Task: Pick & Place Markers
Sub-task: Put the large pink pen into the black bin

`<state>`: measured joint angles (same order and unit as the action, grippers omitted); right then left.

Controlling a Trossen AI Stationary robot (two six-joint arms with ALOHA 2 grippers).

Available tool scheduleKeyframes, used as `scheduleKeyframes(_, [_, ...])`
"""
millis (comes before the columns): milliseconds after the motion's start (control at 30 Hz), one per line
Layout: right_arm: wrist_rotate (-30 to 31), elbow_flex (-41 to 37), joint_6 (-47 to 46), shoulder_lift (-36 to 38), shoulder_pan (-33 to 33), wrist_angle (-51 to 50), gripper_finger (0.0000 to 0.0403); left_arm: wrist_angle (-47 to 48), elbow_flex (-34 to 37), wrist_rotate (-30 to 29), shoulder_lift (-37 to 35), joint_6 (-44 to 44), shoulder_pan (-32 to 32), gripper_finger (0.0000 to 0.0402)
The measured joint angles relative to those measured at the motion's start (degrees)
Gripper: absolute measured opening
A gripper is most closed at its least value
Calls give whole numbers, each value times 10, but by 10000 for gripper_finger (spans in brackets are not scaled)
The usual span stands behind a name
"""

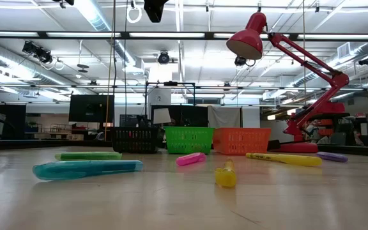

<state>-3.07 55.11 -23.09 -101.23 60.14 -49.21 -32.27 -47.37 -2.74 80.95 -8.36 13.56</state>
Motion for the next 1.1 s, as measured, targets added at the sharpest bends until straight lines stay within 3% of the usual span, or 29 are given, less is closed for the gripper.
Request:
scheduleKeyframes(400, [5, 0, 0, 0, 0, 6, 14, 0, 0, 0, 0, -12, 0, 248])
scheduleKeyframes(767, [7, 3, 0, 44, -16, -26, 20, -2, 0, 0, 0, -12, -3, 248])
scheduleKeyframes(1100, [16, 4, -24, 151, -102, -24, 20, -5, 0, 0, 0, -8, -7, 248])
